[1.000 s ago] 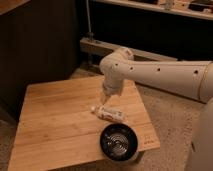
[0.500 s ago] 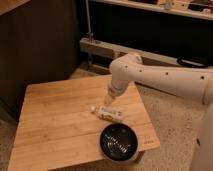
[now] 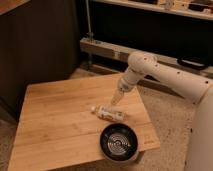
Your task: Place the bottle in the ceramic bowl
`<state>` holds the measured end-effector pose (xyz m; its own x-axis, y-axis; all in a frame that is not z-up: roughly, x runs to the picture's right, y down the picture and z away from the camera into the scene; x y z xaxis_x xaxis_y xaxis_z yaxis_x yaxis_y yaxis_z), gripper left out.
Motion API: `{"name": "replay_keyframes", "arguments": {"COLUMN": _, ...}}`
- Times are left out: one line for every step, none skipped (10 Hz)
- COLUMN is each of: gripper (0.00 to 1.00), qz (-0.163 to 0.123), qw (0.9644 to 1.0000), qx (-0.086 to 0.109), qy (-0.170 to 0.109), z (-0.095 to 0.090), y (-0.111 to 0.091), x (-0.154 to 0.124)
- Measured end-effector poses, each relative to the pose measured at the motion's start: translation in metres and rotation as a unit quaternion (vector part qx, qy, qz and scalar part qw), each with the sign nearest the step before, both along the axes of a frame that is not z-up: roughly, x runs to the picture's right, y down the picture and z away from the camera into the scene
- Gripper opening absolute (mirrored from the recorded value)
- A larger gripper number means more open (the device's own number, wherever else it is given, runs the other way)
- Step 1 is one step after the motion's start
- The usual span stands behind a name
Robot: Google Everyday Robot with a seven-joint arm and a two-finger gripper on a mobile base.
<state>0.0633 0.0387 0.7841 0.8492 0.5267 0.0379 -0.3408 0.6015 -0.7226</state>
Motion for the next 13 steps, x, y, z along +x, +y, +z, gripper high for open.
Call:
{"name": "replay_keyframes", "arguments": {"gripper": 0.65, "qz": 0.0, "qw": 1.0, "qx": -0.001, "qy": 0.0, "z": 0.0, "y": 0.0, "x": 0.002}}
{"name": "replay_keyframes", "arguments": {"gripper": 0.65, "qz": 0.0, "qw": 1.0, "qx": -0.001, "qy": 0.0, "z": 0.0, "y": 0.0, "x": 0.002}}
{"name": "replay_keyframes", "arguments": {"gripper": 0.65, "qz": -0.002, "qw": 1.0, "qx": -0.001, "qy": 0.0, "z": 0.0, "y": 0.001, "x": 0.001}}
{"name": "replay_keyframes", "arguments": {"gripper": 0.65, "qz": -0.005, "qw": 1.0, "qx": 0.005, "qy": 0.006, "z": -0.001, "y": 0.0, "x": 0.0}}
{"name": "replay_keyframes", "arguments": {"gripper": 0.65, "qz": -0.008, "qw": 0.9997, "qx": 0.015, "qy": 0.018, "z": 0.0, "y": 0.005, "x": -0.001}}
{"name": "replay_keyframes", "arguments": {"gripper": 0.65, "qz": -0.014, "qw": 0.9992, "qx": 0.023, "qy": 0.028, "z": 0.0, "y": 0.014, "x": -0.004}}
{"name": "replay_keyframes", "arguments": {"gripper": 0.65, "qz": -0.026, "qw": 0.9985, "qx": 0.031, "qy": 0.036, "z": -0.002, "y": 0.031, "x": -0.014}}
{"name": "replay_keyframes", "arguments": {"gripper": 0.65, "qz": -0.038, "qw": 0.9976, "qx": 0.039, "qy": 0.043, "z": -0.002, "y": 0.043, "x": -0.021}}
{"name": "replay_keyframes", "arguments": {"gripper": 0.65, "qz": -0.049, "qw": 0.9962, "qx": 0.05, "qy": 0.053, "z": -0.002, "y": 0.053, "x": -0.027}}
{"name": "replay_keyframes", "arguments": {"gripper": 0.65, "qz": -0.057, "qw": 0.9948, "qx": 0.059, "qy": 0.06, "z": 0.0, "y": 0.06, "x": -0.029}}
{"name": "replay_keyframes", "arguments": {"gripper": 0.65, "qz": -0.061, "qw": 0.9937, "qx": 0.066, "qy": 0.067, "z": 0.003, "y": 0.061, "x": -0.029}}
{"name": "replay_keyframes", "arguments": {"gripper": 0.65, "qz": -0.062, "qw": 0.9925, "qx": 0.075, "qy": 0.074, "z": 0.006, "y": 0.059, "x": -0.026}}
{"name": "replay_keyframes", "arguments": {"gripper": 0.65, "qz": -0.07, "qw": 0.9901, "qx": 0.091, "qy": 0.081, "z": 0.014, "y": 0.054, "x": -0.024}}
